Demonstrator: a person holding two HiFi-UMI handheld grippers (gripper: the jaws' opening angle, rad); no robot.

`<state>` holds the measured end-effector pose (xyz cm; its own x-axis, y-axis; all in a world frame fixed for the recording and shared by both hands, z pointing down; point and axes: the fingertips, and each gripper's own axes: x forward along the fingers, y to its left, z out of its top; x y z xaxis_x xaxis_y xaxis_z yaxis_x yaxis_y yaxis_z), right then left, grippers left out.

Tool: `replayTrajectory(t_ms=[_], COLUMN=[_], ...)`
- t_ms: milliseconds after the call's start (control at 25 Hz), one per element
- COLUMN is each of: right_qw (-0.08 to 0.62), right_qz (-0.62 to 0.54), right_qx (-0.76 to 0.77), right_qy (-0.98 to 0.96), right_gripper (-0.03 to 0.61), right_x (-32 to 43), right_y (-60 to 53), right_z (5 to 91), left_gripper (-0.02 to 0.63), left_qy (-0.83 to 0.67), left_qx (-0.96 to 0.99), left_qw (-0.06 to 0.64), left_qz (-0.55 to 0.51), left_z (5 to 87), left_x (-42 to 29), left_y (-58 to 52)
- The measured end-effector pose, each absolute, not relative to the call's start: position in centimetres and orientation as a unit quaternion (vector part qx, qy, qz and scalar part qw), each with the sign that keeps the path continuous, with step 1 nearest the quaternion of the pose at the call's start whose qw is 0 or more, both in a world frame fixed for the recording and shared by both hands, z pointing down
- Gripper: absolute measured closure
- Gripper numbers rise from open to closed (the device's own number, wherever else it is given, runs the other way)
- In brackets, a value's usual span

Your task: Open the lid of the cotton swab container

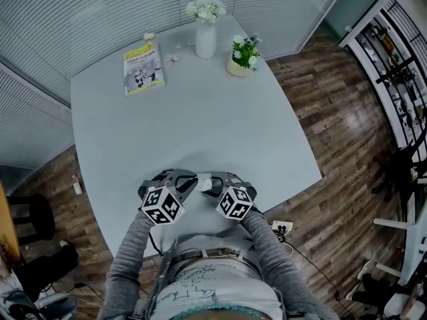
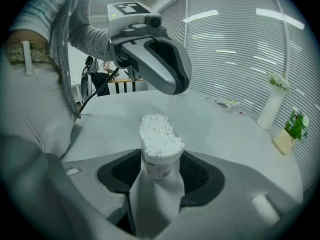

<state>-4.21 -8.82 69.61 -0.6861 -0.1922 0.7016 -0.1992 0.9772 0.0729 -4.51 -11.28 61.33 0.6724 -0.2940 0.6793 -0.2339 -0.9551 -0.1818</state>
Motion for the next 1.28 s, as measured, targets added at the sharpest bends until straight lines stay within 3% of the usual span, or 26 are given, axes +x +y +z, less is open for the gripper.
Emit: replayTrajectory(t_ms=[1280], right_qw=[0.399], right_qz=[0.025], right_qx=[0.127], right_qy=[-0.908], right_gripper=[0.339], right_x=[-3.4], right_y=[-9.0], right_z=[69.9], left_gripper=[0.612], left_qy=[0.196], left_qx=[-0.897], left_qw=[-0.033], left_qz=[-0.394], left_z=[65.5], left_x=[-5.7], left_y=[-15.0])
